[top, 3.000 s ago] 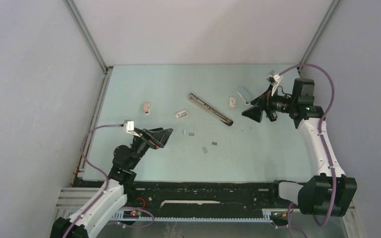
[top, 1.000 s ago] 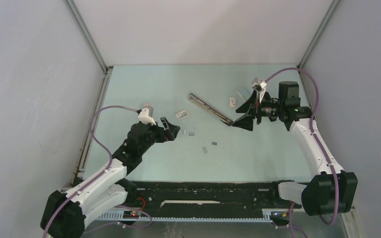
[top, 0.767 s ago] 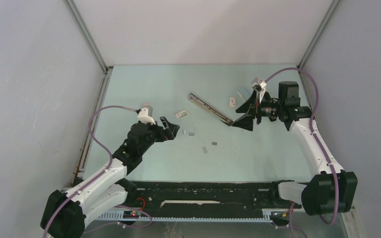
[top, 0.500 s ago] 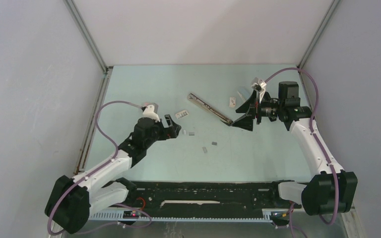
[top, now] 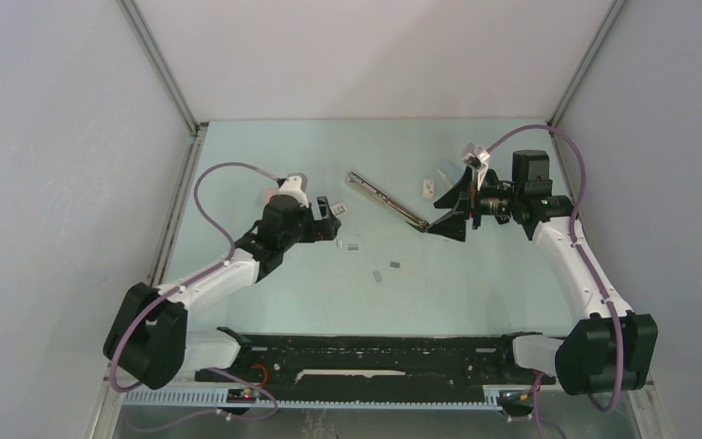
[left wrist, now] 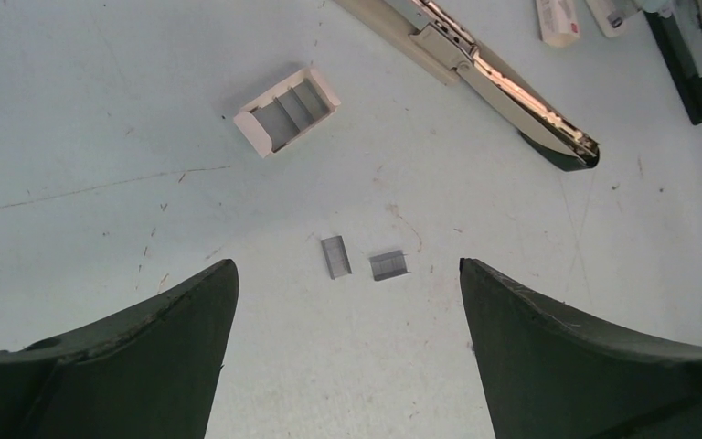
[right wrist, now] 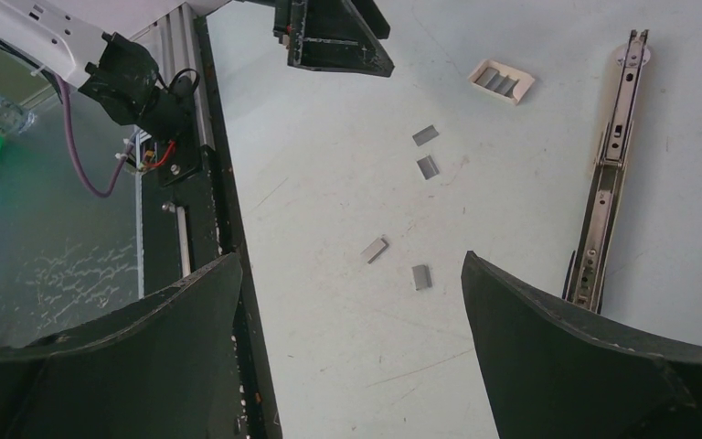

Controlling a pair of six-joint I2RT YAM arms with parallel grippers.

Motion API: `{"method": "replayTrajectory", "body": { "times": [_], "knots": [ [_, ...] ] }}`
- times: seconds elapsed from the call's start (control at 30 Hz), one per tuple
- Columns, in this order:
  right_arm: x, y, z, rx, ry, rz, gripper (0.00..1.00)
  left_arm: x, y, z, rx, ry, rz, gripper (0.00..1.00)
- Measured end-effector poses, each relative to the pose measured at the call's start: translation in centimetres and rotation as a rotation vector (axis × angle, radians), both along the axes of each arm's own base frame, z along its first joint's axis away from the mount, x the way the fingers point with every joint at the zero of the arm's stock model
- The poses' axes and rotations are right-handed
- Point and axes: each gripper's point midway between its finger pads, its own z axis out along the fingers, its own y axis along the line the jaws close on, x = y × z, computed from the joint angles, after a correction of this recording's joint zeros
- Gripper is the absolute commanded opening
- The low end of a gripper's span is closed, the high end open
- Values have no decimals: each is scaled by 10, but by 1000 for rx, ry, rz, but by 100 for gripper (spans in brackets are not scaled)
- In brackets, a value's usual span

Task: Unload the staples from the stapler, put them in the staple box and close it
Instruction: Move the staple box to the center of the board.

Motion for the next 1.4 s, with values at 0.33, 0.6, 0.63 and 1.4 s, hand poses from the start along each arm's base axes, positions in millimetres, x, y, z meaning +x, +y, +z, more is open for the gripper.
{"method": "replayTrajectory", "body": {
  "times": [0.33, 0.6, 0.63, 1.4],
  "knots": [
    [1, 0, -3, -2, 7, 2, 100, 11, -6, -27, 42, 82, -34, 86],
    [2, 0, -6, -4, 18, 1, 100, 22, -7, -33, 87, 104, -60, 81],
    [2, 0, -6, -4, 20, 2, 100, 27, -7, -31, 95, 102, -63, 81],
    [2, 0, -6, -4, 20, 4, 100, 83, 18, -16, 69, 119, -28, 80]
  ]
}}
